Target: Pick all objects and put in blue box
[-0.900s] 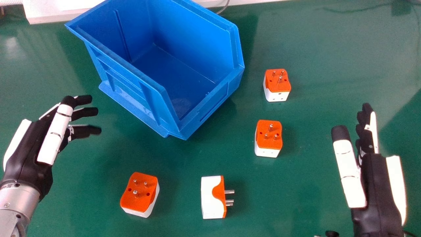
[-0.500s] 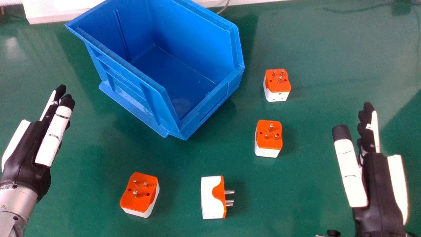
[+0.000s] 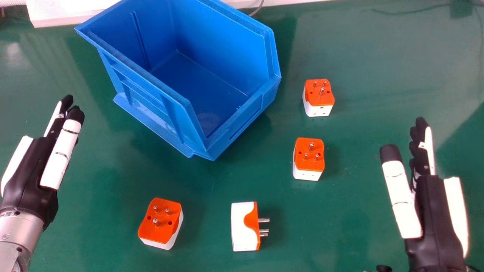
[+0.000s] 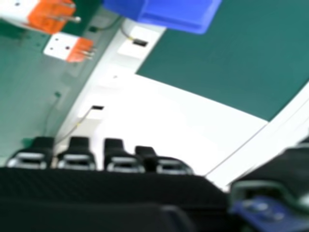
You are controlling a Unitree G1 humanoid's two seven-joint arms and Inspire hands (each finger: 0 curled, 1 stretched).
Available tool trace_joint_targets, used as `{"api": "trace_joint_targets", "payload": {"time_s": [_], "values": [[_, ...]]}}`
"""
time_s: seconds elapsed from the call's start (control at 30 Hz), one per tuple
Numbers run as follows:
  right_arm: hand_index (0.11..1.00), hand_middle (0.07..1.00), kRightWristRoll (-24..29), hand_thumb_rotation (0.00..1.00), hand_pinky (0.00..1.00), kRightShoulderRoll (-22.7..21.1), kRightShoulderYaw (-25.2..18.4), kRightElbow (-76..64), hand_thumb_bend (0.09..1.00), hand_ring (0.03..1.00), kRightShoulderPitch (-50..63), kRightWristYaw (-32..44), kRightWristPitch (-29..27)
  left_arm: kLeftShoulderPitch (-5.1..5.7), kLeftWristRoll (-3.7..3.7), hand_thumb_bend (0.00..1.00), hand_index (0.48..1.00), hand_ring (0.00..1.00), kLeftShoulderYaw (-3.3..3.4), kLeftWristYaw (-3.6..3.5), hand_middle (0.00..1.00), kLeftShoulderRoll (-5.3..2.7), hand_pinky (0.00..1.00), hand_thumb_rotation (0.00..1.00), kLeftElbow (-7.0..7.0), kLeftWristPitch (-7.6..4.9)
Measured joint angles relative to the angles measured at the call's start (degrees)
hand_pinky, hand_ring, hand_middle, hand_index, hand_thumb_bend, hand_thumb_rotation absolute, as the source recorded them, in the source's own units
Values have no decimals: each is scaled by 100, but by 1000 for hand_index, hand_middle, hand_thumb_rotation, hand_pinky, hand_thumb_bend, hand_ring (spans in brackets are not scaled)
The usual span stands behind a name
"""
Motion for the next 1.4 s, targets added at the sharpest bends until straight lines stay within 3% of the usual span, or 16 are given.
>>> {"api": "trace_joint_targets", "payload": {"time_s": [0.17, 0.3, 0.53, 0.63, 0.93, 1.13, 1.4], "values": [[1000, 1000, -10, 1000, 995, -127, 41, 69, 420, 1000, -8, 176, 2, 67, 4, 430, 1000, 1000, -9, 34, 1000, -35, 992, 1000, -15, 2], [1000, 1000, -26, 997, 984, -310, 17, 149, 432, 1000, -136, 402, 204, 126, 4, 436, 1000, 1000, -30, 88, 1000, -76, 987, 1000, -131, 5], [1000, 1000, -63, 958, 969, -804, -158, 323, 421, 1000, -838, 846, 817, 136, 10, 451, 1000, 1000, -87, 163, 1000, -137, 988, 1000, -149, 12], [1000, 1000, -156, 915, 963, -1077, -235, 437, 411, 1000, -1160, 1066, 1011, 137, 13, 466, 1000, 1000, -121, 201, 1000, -157, 990, 1000, -179, 79], [1000, 1000, -650, 840, 952, -1941, -272, 857, 404, 1000, -1973, 1678, 1550, 95, 9, 470, 1000, 1000, -235, 279, 1000, -211, 997, 1000, -385, 314], [995, 1000, -1149, 820, 933, -2325, -66, 1107, 399, 1000, -2471, 1939, 1913, 27, -2, 462, 1000, 1000, -240, 304, 1000, -229, 996, 1000, -429, 396], [988, 1000, -1834, 773, 911, -2945, 420, 1704, 416, 1000, -3187, 2389, 1968, -61, -4, 447, 1000, 1000, -251, 310, 1000, -308, 993, 1000, -433, 523]]}}
